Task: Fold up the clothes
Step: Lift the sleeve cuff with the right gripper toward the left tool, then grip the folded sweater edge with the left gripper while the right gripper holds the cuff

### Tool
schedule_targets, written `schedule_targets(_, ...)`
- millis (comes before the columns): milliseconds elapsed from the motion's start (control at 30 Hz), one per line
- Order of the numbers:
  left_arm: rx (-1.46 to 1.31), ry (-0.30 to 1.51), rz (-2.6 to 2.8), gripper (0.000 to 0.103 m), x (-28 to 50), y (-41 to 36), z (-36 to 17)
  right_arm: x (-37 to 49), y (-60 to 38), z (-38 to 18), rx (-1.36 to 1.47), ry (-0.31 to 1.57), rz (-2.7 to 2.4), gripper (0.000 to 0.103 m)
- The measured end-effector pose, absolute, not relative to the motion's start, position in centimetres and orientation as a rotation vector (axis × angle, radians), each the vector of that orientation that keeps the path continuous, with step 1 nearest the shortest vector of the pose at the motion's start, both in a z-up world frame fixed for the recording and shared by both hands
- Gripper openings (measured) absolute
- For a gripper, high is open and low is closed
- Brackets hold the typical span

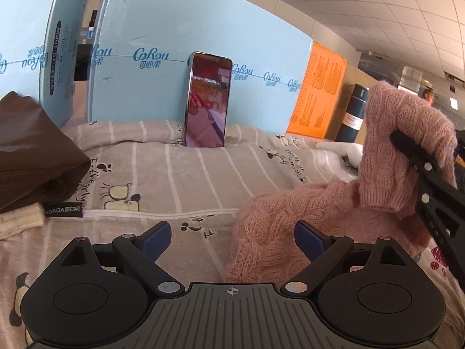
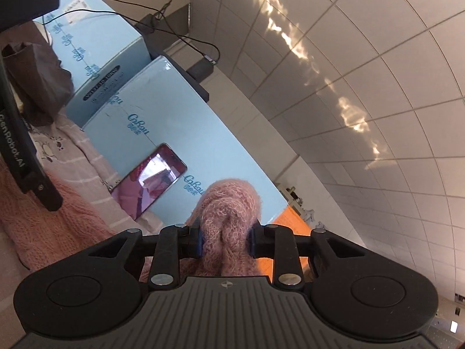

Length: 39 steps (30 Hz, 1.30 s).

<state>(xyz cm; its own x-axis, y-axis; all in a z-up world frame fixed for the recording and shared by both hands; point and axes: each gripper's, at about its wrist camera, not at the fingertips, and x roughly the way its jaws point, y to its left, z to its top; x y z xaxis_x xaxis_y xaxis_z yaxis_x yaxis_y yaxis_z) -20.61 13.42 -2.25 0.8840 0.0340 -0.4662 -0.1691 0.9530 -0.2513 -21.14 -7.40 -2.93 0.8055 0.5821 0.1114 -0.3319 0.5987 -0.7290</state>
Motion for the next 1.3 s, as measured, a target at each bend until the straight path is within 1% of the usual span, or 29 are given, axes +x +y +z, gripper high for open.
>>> schedule_targets(133, -0.39, 0.399, 0.146, 0.094, -21.7, 15.0, -1.6, -23.5, -4.7, -3.9, -0.839, -0.381, 0.693, 0.024)
schedule_targets(267, -0.513, 0.323, 0.176, 0.094, -22.9, 16.8, -1.0, -24.4, -3.4, -4.1, -0.849, -0.305, 0.86, 0.024)
schedule_targets(333, -0.553, 0.3, 0.167, 0.094, -23.2, 17.4, -0.9, -23.9, -2.9, -3.8, -0.81, -0.212, 0.925, 0.025)
schedule_targets(433, -0.582, 0.276, 0.134, 0.094, -23.3, 17.6, -0.8, -22.6, -2.6, -2.8, -0.683, -0.04, 1.035, 0.037)
schedule_targets(467, -0.591, 0.27, 0.117, 0.094, -23.4, 17.6, -0.7, -22.1, -2.6, -2.4, -0.622, 0.018, 1.08, 0.048)
schedule_targets(500, -0.608, 0.265, 0.092, 0.094, -23.4, 17.6, -0.7, -21.5, -2.6, -1.9, -0.561, 0.075, 1.125, 0.062)
schedule_targets(567, -0.653, 0.251, 0.03, 0.094, -23.5, 17.7, -0.7, -20.5, -2.3, -1.8, -0.489, 0.165, 1.203, 0.073)
schedule_targets(633, -0.714, 0.231, -0.042, 0.094, -23.7, 17.9, -0.8, -19.9, -2.2, -2.1, -0.436, 0.22, 1.255, 0.073)
schedule_targets(733, -0.814, 0.217, -0.145, 0.093, -23.6, 18.2, -1.2, -19.7, -4.0, -1.2, -0.314, 0.228, 1.309, 0.074)
schedule_targets(800, -0.892, 0.223, -0.216, 0.093, -23.4, 18.3, -1.6, -19.3, -6.3, -0.1, -0.21, 0.19, 1.331, 0.087)
schedule_targets(833, -0.927, 0.229, -0.244, 0.093, -23.3, 18.3, -1.8, -19.1, -7.5, 0.4, -0.155, 0.169, 1.336, 0.089)
schedule_targets(900, -0.971, 0.247, -0.277, 0.093, -23.1, 18.0, -2.1, -17.9, -9.8, 0.8, -0.047, 0.164, 1.319, 0.092)
schedule_targets(967, -0.973, 0.279, -0.284, 0.093, -22.7, 17.4, -2.2, -16.5, -12.0, 0.7, 0.073, 0.201, 1.275, 0.095)
schedule_targets(1133, -0.912, 0.376, -0.218, 0.093, -21.3, 15.3, -2.5, -11.8, -14.4, -0.8, 0.37, 0.381, 1.196, 0.095)
schedule_targets(1300, -0.85, 0.435, -0.206, 0.092, -19.7, 13.5, -3.3, -10.5, -15.3, -1.4, 0.491, 0.463, 1.201, 0.095)
